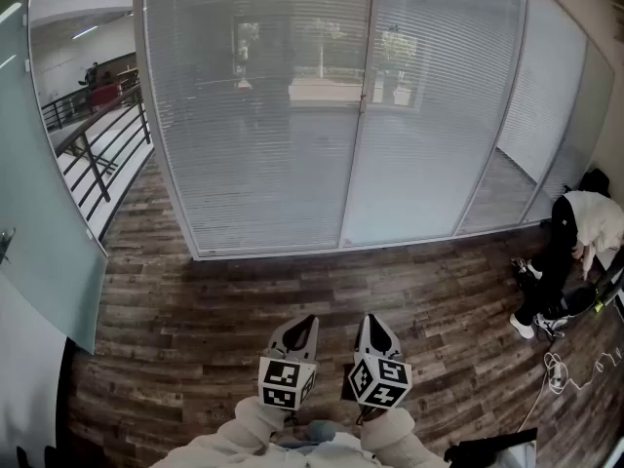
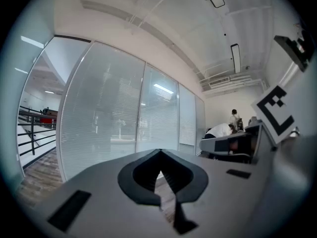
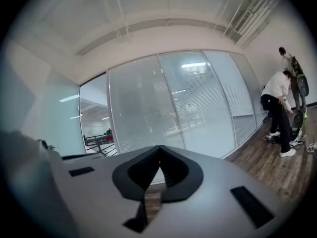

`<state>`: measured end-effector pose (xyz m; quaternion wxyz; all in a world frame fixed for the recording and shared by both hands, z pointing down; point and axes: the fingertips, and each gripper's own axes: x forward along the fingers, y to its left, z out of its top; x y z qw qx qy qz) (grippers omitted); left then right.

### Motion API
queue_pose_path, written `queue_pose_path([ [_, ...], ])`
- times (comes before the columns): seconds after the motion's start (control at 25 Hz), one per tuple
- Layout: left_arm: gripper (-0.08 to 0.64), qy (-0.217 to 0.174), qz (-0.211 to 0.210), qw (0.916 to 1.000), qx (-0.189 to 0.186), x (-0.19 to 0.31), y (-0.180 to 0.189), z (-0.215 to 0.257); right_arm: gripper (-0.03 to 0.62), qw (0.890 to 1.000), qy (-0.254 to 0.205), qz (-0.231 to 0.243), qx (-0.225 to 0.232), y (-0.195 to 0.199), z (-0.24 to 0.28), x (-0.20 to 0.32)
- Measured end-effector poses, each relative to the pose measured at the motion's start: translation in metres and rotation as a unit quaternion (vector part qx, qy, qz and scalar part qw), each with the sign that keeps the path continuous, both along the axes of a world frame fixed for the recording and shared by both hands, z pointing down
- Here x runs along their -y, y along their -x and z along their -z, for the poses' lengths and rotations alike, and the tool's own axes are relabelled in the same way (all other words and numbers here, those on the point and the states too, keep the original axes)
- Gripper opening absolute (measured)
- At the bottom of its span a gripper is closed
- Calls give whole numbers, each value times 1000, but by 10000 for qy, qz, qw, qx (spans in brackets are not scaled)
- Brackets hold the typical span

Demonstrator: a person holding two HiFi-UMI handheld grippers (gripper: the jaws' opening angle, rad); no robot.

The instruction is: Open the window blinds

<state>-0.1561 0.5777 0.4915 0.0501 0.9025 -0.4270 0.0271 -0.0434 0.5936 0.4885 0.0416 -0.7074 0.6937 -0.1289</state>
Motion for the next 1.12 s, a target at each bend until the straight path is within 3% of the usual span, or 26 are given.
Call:
queue_pose_path([
  [0.36, 0, 13, -3, 10000, 37, 70, -18, -7, 14, 9996, 134, -192, -149, -28, -13, 72],
  [0.76, 0, 150, 58, 9998, 95, 190, -79, -15, 14, 10000, 57, -14, -64, -78, -5, 210],
  [1.12, 0, 30, 109, 9999, 79, 311, -136, -4, 14, 9999, 49, 51, -133, -138, 2, 326],
])
